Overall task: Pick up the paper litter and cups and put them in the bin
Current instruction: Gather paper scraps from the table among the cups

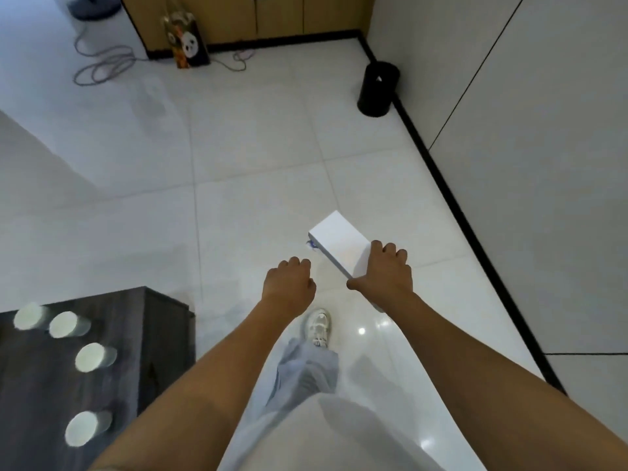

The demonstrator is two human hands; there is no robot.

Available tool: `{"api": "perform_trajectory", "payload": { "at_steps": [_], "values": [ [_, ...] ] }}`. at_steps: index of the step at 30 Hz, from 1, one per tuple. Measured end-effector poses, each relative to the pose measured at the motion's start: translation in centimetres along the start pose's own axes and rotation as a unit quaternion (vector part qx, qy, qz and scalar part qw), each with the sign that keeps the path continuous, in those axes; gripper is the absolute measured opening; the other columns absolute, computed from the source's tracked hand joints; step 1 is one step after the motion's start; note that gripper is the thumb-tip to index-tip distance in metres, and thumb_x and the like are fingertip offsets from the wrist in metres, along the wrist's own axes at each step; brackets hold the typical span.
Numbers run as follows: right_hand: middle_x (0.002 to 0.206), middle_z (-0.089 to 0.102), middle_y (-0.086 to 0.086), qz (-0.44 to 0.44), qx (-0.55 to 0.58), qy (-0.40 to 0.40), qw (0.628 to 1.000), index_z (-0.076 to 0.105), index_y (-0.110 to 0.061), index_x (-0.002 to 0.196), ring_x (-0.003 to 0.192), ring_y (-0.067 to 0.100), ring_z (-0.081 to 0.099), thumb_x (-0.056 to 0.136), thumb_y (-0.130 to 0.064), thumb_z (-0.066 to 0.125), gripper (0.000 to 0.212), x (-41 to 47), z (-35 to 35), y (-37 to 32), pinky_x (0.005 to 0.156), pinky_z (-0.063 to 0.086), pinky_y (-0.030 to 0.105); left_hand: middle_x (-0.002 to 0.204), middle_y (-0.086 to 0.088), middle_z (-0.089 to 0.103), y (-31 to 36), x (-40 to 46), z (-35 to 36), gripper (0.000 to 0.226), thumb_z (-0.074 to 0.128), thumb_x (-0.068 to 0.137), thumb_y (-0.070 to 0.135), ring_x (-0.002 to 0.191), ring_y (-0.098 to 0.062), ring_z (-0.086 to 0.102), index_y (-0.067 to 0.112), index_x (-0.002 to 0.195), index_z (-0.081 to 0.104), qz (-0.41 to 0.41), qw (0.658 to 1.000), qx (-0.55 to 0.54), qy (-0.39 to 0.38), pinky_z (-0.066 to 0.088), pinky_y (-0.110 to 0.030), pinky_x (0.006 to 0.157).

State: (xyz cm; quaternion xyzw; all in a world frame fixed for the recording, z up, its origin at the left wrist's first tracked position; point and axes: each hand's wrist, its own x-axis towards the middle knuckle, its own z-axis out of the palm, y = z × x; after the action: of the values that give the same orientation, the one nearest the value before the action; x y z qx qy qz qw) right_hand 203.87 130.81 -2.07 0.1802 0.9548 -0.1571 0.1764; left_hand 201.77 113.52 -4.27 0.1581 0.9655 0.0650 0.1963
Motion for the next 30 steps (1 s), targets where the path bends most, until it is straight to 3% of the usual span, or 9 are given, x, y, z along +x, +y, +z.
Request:
{"api": "perform_trajectory", "payload": {
  "at_steps": [8, 30],
  "values": [
    [0.126, 0.042, 0.009, 0.059, 0.016, -0.004, 0.998, 0.034, -0.012, 0.132, 0.119, 0.03, 0.037, 0.07, -0.047, 0.075, 0.082, 17.4, -7.6, 1.5, 0.092, 0.04, 0.038, 0.12, -0.006, 0.054, 3.4, 18.8, -6.3, 0.034, 0.039, 0.097, 0.028, 0.109, -0.024, 0.052, 0.013, 0.126, 0.048, 0.05, 0.998, -0.003, -0.024, 0.041, -0.032, 0.086],
    [0.129, 0.042, 0.009, 0.061, 0.036, -0.018, 0.997, 0.033, -0.013, 0.133, 0.122, 0.029, 0.036, 0.071, -0.048, 0.074, 0.082, 63.9, -30.5, 7.1, 0.093, 0.041, 0.038, 0.12, -0.006, 0.057, 16.7, 66.6, -25.2, 0.035, 0.045, 0.096, 0.03, 0.11, -0.023, 0.055, 0.012, 0.126, 0.05, 0.002, 0.999, -0.041, -0.016, 0.047, -0.035, 0.093]
  ]
}}
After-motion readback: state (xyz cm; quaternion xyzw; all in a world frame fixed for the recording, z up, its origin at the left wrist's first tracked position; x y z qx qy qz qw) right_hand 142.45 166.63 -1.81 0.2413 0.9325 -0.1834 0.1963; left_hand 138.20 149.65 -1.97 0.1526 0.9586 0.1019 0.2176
